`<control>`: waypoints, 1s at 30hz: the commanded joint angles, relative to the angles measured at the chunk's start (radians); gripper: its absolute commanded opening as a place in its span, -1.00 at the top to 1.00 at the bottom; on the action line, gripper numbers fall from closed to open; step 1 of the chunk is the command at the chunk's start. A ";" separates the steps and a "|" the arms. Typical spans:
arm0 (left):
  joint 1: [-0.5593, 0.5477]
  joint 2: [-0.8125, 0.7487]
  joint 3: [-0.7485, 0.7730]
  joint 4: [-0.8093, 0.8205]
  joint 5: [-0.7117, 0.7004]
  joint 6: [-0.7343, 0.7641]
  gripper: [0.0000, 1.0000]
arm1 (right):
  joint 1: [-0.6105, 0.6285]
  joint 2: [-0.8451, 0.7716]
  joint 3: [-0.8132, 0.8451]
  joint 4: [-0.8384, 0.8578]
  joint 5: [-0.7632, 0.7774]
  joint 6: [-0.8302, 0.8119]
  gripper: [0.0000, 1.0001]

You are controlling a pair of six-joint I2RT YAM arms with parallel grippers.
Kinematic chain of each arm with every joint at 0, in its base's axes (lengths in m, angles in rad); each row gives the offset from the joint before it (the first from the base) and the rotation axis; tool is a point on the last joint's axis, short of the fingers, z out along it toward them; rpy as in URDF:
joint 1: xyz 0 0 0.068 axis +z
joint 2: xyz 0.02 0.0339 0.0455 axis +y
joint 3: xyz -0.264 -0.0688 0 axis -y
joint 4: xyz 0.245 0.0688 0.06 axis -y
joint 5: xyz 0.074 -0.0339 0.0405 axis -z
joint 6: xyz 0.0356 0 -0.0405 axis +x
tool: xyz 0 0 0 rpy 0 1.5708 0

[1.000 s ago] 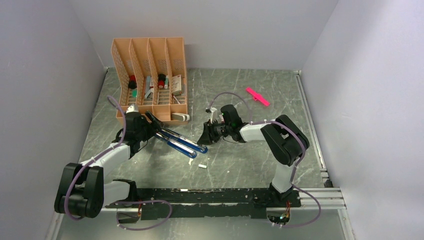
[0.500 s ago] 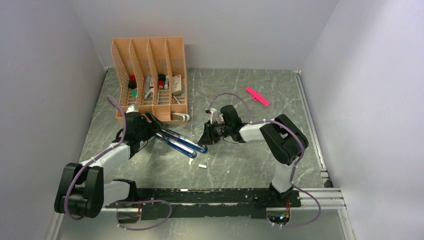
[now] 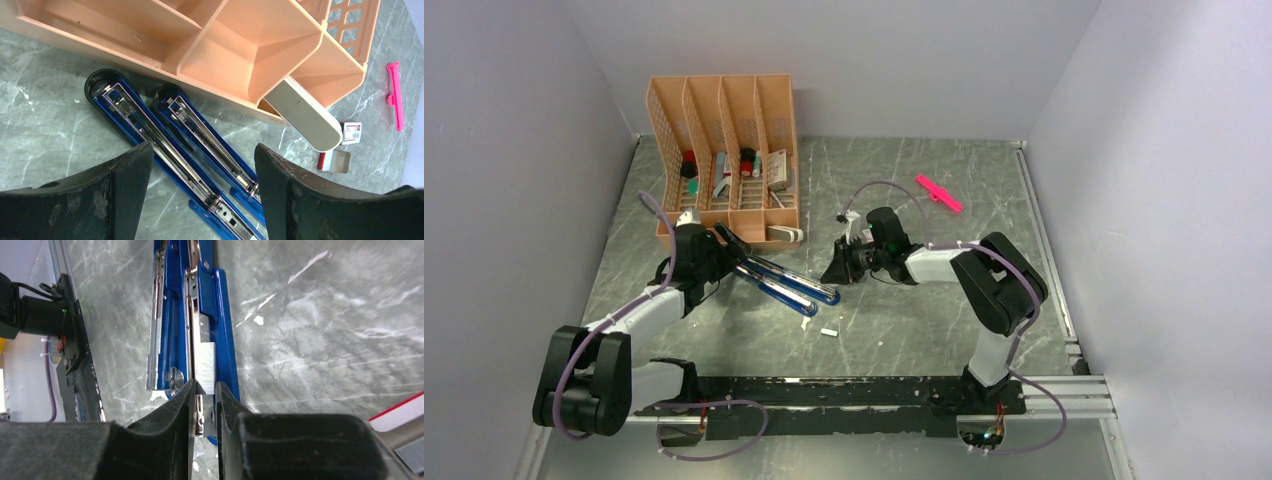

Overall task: Load the staples into the stapler
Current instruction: Pick up the stapler.

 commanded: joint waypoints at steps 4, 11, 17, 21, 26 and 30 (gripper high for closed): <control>-0.006 0.005 0.018 0.019 0.027 0.007 -0.57 | -0.004 -0.087 0.011 -0.008 0.088 -0.027 0.64; -0.006 0.007 0.018 0.021 0.028 0.007 -0.57 | 0.050 -0.133 0.016 -0.072 0.230 -0.088 0.67; -0.006 0.007 0.016 0.019 0.027 0.007 -0.57 | 0.210 -0.178 0.035 -0.148 0.556 -0.230 0.67; -0.006 0.007 0.017 0.018 0.026 0.007 -0.57 | 0.240 -0.179 0.025 -0.119 0.594 -0.255 0.67; -0.006 0.008 0.014 0.024 0.026 0.007 -0.57 | 0.259 -0.164 0.031 -0.112 0.632 -0.281 0.68; -0.006 0.010 0.015 0.026 0.025 0.007 -0.57 | 0.264 -0.156 0.034 -0.102 0.624 -0.283 0.68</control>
